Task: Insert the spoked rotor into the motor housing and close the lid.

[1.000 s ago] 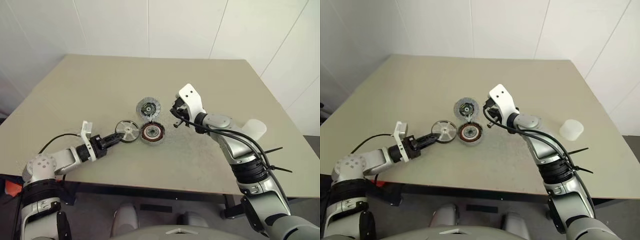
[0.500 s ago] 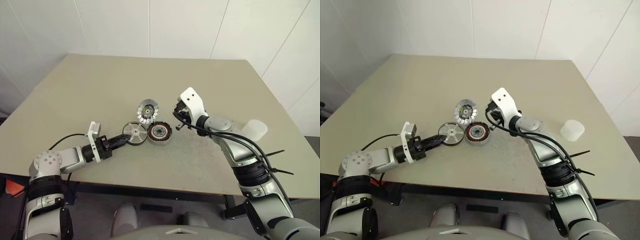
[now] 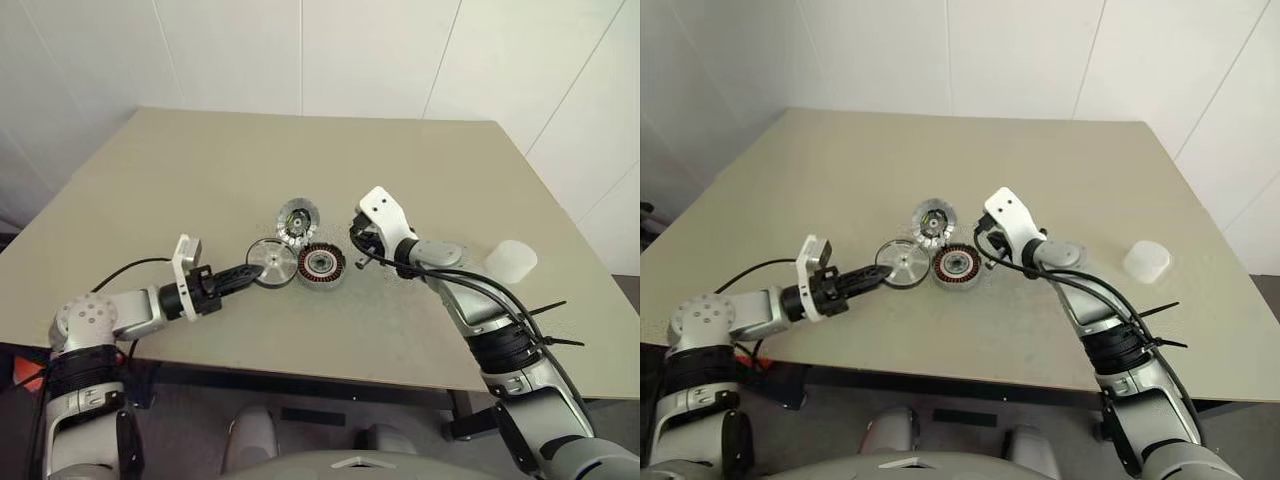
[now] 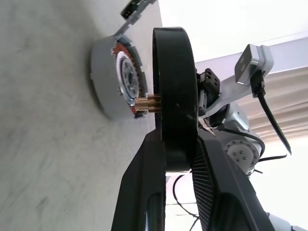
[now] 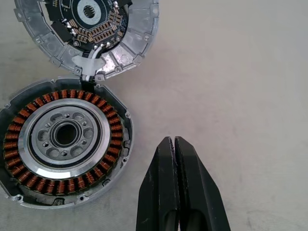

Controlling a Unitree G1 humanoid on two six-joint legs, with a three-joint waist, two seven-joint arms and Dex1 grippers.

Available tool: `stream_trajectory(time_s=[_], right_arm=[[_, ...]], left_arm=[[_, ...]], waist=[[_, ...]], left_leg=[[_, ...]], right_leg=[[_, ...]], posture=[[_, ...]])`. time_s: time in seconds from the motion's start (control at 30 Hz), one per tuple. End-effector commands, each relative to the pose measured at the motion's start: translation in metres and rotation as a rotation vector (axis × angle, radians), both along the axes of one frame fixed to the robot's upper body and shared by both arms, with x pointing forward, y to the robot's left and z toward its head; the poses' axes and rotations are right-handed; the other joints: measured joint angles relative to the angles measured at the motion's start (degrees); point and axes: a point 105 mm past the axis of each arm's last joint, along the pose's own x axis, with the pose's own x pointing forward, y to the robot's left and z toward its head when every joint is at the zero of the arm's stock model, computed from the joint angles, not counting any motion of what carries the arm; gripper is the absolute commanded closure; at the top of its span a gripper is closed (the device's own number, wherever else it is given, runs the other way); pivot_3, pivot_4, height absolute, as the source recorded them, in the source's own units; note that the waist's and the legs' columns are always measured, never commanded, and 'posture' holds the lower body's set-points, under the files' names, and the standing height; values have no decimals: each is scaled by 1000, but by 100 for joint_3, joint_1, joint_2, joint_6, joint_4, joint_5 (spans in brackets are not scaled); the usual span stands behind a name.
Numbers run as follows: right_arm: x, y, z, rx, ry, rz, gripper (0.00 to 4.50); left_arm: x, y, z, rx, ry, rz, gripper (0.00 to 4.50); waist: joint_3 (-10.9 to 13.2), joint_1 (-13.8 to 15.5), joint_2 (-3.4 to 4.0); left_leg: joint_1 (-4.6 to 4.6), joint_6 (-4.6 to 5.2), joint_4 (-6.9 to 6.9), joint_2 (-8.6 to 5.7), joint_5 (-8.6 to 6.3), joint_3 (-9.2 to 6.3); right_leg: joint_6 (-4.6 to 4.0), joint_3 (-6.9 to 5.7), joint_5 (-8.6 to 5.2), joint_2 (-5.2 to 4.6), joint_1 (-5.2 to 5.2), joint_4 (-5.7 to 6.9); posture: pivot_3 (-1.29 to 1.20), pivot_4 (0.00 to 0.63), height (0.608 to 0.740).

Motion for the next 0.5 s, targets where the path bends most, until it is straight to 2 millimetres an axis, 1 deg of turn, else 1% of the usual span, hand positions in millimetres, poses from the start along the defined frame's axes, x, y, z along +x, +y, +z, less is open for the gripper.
stream_trajectory(time_s=[0.03,0.1,0.17,0.3,0.37,0.4,0.47,0.5], right_arm=[[-7,0,9,-85,-42,103,4500],[-9,-3,12,-154,-65,145,4500],[-16,-3,20,-221,-88,246,4500],[-22,-3,29,-326,-122,376,3619],[-24,-2,33,-394,-152,450,2877],[-23,0,35,-429,-172,484,2632],[-24,5,35,-470,-189,550,1997],[-25,8,31,-492,-189,591,1997]], left_arm=[[0,-2,20,-28,-77,-6,3969],[0,2,20,-25,-78,8,3969],[1,8,22,-17,-82,29,3969],[4,16,27,-19,-91,61,3998],[5,19,30,-19,-93,69,3998],[5,21,31,-18,-94,72,3998],[5,23,32,-13,-96,83,3998],[5,25,32,-10,-97,92,3998]], waist=[[0,0,0],[0,0,0],[1,1,0],[1,-9,0],[1,-5,0],[1,-6,0],[0,-7,0],[0,-7,-1]], left_leg=[[0,0,0,1,0,0],[-1,0,-1,5,0,0],[-1,1,-4,7,0,-1],[1,3,-4,8,-2,0],[2,4,-2,7,-2,0],[3,5,-1,8,-2,0],[3,6,3,8,-3,0],[3,6,5,8,-3,0]], right_leg=[[0,0,0,1,0,0],[0,-2,0,5,-2,-1],[0,-1,0,9,-6,-1],[0,0,0,9,-3,-2],[0,1,-1,9,-3,1],[0,0,-1,9,-2,1],[-1,1,-1,9,-1,3],[-2,1,0,9,-1,4]], posture=[[0,0,740],[0,0,740],[0,0,740],[0,0,740],[0,0,740],[0,0,740],[0,0,740],[0,0,740]])
